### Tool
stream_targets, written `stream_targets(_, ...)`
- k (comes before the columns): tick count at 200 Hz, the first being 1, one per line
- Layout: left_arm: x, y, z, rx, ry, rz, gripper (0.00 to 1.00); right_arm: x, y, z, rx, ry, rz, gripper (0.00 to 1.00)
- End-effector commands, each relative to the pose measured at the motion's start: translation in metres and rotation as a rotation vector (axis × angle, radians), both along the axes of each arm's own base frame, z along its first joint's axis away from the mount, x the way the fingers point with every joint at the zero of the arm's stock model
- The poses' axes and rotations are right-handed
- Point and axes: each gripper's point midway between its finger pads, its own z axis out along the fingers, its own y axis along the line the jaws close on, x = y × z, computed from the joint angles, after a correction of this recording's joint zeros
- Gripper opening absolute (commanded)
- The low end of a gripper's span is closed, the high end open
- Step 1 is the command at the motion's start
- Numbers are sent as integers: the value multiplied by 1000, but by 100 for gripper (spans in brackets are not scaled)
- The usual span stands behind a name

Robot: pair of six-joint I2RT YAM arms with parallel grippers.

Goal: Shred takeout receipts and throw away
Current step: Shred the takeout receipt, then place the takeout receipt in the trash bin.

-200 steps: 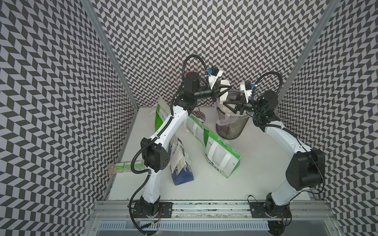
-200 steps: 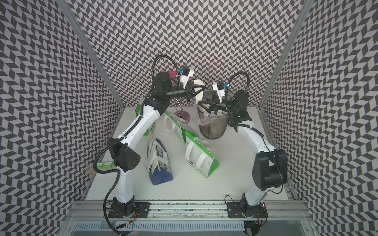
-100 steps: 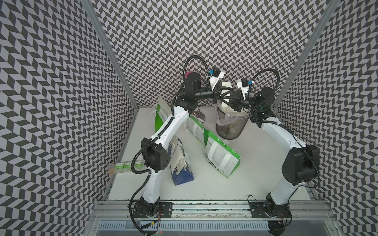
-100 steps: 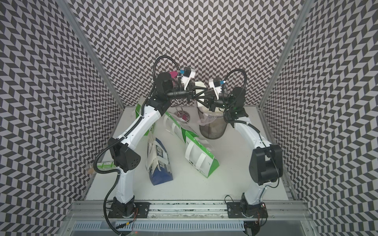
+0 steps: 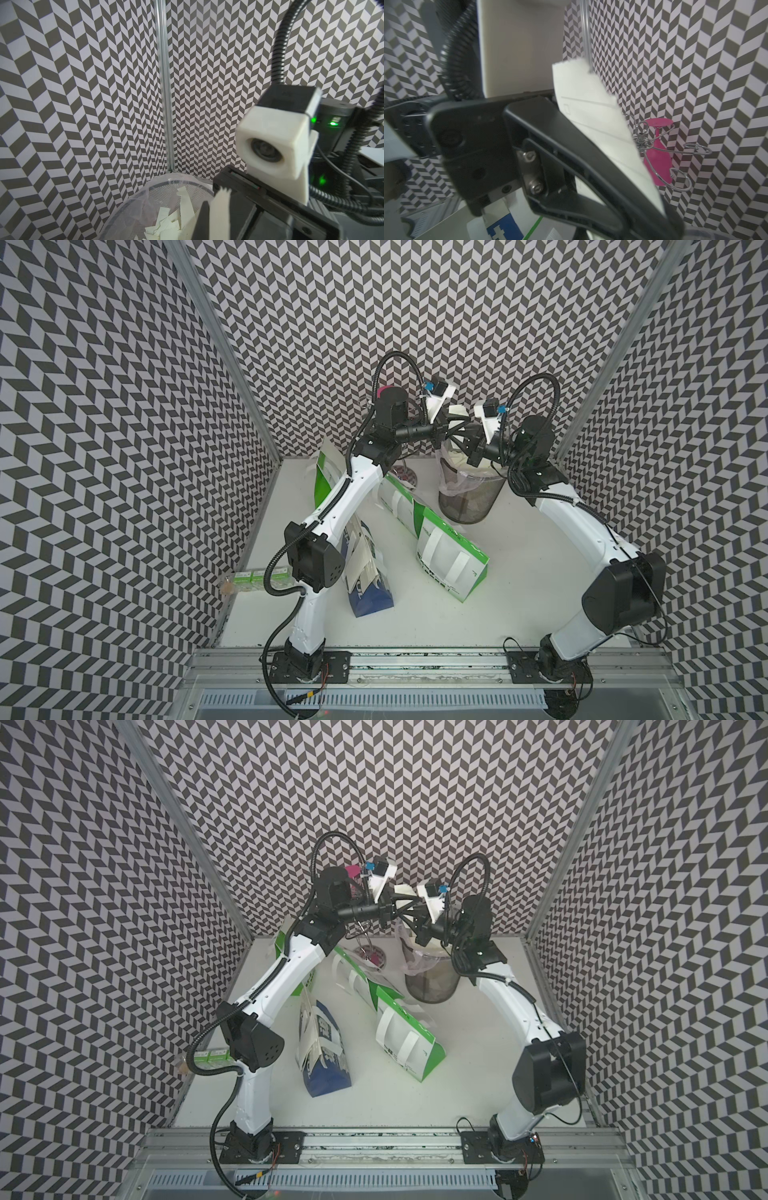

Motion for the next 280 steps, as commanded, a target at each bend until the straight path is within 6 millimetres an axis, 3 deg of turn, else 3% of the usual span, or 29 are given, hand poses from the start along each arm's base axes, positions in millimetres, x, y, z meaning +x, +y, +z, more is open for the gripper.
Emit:
stream_targets(1, 10, 9, -14, 81, 61, 108, 0, 4, -45, 60, -35, -279, -349, 0)
stream_targets(63, 21, 13, -23, 113, 84, 176, 0, 6, -84, 61, -104, -354, -650, 0)
stream_targets(128, 29, 7, -39, 123, 106, 169, 0, 25, -118, 38, -142, -277, -725, 0)
stream_targets(150, 37, -4, -57, 131, 131, 158, 0, 49, -128, 14, -208, -190, -715, 0)
stream_targets(169, 48, -17, -78, 147, 160, 164, 0, 68, -126, -15, -252, -78, -648, 0)
stream_targets(189, 58, -24, -86, 122, 169, 172, 0, 79, -119, -40, -281, 8, -596, 0)
stream_targets(234, 71, -36, -93, 69, 147, 166, 0, 90, -103, -67, -277, 128, -487, 17)
stream_targets(248, 75, -38, -97, 64, 143, 174, 0, 93, -99, -71, -276, 149, -464, 26)
stream_targets(265, 79, -38, -100, 62, 135, 182, 0, 91, -95, -70, -277, 155, -434, 45)
stream_targets(280, 80, -39, -102, 63, 134, 180, 17, 87, -93, -64, -264, 143, -420, 55)
